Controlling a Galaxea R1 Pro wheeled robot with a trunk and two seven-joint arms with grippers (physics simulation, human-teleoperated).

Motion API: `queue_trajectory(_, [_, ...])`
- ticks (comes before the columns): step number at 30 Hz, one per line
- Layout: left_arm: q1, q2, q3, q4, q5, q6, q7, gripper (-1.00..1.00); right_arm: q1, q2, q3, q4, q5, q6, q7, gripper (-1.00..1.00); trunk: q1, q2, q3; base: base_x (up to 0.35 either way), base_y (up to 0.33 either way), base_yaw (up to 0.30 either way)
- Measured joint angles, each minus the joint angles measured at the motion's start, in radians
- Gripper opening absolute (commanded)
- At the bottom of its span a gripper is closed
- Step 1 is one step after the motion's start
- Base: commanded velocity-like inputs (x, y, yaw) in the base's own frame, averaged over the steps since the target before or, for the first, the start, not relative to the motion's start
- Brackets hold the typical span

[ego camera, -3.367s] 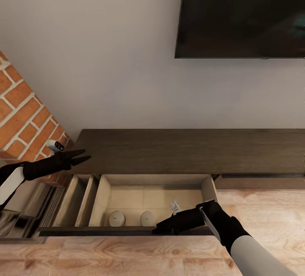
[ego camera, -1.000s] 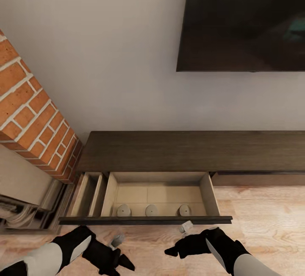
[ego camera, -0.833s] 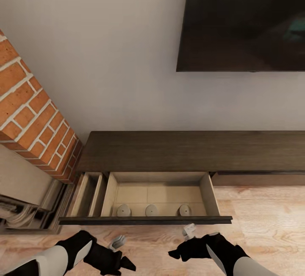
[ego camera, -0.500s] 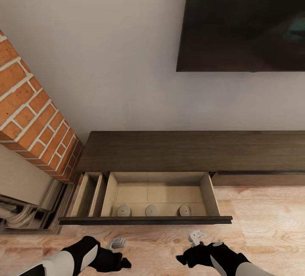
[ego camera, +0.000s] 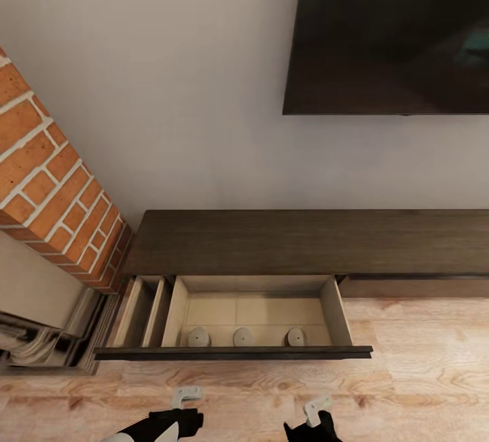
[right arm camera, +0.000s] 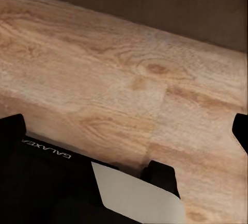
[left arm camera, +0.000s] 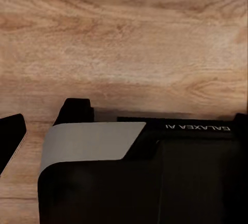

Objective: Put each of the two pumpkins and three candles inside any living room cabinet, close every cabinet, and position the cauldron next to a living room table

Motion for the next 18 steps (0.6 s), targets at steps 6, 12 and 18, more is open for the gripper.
queue_trajectory(6, [0.016,-0.002,-0.001,0.027,0.001,-0.098,0.044,1.0,0.021,0.011,-0.002,0.002,-0.01,-0.045,-0.034,1.0,0.0,0.0,0.0,0.0,0.0,0.0])
queue_trajectory(12, [0.017,-0.003,-0.001,0.024,-0.001,-0.165,0.062,1.0,0.035,0.036,-0.005,0.002,-0.01,-0.107,-0.109,1.0,0.0,0.0,0.0,0.0,0.0,-0.005])
queue_trajectory(18, [0.022,-0.002,0.0,0.022,-0.001,-0.167,0.056,1.0,0.043,0.037,-0.005,0.002,-0.01,-0.128,-0.113,1.0,0.0,0.0,0.006,0.0,0.0,-0.154])
